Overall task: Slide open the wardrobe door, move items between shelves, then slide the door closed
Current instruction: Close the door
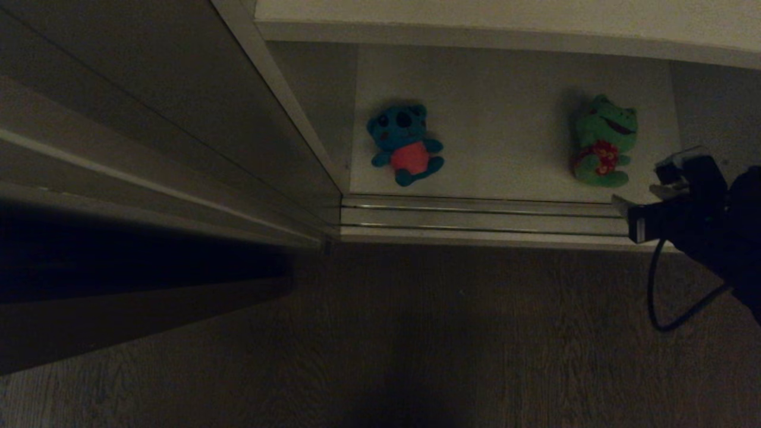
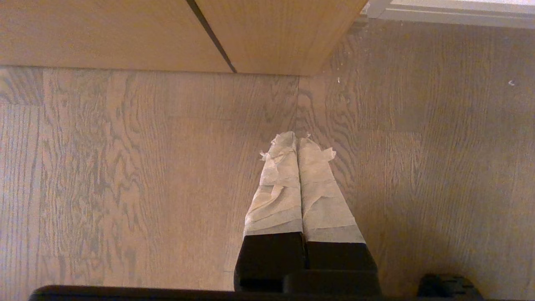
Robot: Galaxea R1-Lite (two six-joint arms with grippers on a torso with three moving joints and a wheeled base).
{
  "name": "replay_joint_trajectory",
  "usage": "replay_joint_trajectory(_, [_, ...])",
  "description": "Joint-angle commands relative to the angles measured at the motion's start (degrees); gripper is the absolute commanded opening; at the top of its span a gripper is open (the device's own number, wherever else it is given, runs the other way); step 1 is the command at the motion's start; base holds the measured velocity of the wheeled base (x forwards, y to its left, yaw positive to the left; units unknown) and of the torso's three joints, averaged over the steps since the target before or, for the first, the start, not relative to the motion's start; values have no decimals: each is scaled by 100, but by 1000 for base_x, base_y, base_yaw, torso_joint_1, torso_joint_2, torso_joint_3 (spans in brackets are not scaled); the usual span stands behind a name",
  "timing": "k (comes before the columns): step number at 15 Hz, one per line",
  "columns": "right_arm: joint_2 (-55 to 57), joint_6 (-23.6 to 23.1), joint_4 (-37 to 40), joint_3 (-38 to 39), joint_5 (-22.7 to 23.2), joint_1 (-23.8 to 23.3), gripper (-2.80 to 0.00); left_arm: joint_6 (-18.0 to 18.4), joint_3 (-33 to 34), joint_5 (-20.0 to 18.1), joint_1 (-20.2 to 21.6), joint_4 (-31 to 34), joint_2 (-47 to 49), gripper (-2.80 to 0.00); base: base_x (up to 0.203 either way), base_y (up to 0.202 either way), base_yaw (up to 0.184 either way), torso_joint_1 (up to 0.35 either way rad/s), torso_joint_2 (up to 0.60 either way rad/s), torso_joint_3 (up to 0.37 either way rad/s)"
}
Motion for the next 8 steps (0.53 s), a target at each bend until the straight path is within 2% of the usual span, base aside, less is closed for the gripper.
replay_joint_trajectory(1, [-1211,9,424,1285,72,27,-280,-2,1,0,0,0,-3,-280,0,0,0,0,0,0])
replay_joint_trajectory(4, [-2721,-12,1148,2448,234,40,-280,-2,1,0,0,0,-3,-280,0,0,0,0,0,0])
replay_joint_trajectory(6, [-3785,3,1591,2818,264,39,-280,-2,1,0,0,0,-3,-280,0,0,0,0,0,0])
replay_joint_trajectory(8, [-5021,93,2501,2974,268,28,-280,-2,1,0,0,0,-3,-280,0,0,0,0,0,0])
